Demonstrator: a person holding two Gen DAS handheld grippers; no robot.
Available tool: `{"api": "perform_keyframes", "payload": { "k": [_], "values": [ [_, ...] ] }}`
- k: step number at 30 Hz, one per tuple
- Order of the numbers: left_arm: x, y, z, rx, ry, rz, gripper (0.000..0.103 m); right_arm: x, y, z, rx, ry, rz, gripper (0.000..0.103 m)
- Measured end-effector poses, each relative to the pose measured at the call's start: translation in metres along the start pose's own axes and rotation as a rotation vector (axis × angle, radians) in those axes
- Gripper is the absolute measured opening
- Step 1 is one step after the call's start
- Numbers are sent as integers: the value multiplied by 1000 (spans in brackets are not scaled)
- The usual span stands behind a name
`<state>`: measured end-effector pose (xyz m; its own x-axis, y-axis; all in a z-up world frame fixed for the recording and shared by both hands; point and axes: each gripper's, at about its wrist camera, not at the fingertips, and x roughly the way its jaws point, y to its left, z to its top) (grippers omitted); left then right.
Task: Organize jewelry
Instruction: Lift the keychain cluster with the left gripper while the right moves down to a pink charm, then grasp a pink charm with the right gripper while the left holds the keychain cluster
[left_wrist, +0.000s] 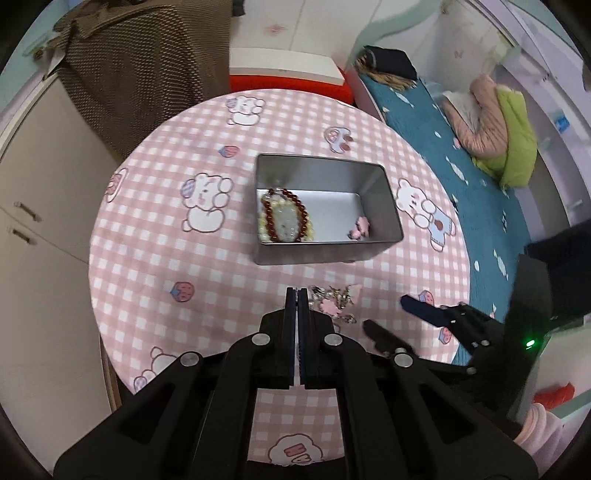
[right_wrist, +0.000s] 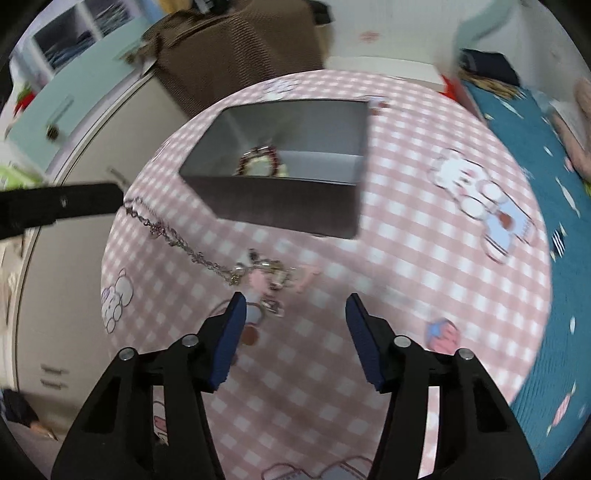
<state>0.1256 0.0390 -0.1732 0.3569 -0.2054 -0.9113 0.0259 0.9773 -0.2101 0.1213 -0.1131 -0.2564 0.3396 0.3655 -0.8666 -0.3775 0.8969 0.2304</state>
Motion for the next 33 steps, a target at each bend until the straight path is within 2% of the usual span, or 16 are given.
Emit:
{"api": "perform_keyframes", "payload": {
  "k": [4,8,16,21,22,24,27,33],
  "values": [
    [-6,13,1,-47,-17,3,1,12,16,9,-74,12,66,36],
    [-5,21,2,-75,-17,3,1,28,27,12,-143,45,81,24],
    [18,29,-6,-90,41,-17,1,50,27,14,-155,96,68,22],
    [28,39,-8,-112,60,-17,1,54,31,15,-179,73,36,18],
    [28,41,-8,-114,60,-17,1,54,33,15,-197,68,23,15],
    [29,45,-7,-117,60,-17,1,54,41,11,-283,48,-14,15],
    [28,48,-7,-117,59,-12,1,55,50,3,-342,22,-57,15],
    [20,43,-6,-97,40,-19,1,44,41,6,-255,9,-36,14]
  ]
}}
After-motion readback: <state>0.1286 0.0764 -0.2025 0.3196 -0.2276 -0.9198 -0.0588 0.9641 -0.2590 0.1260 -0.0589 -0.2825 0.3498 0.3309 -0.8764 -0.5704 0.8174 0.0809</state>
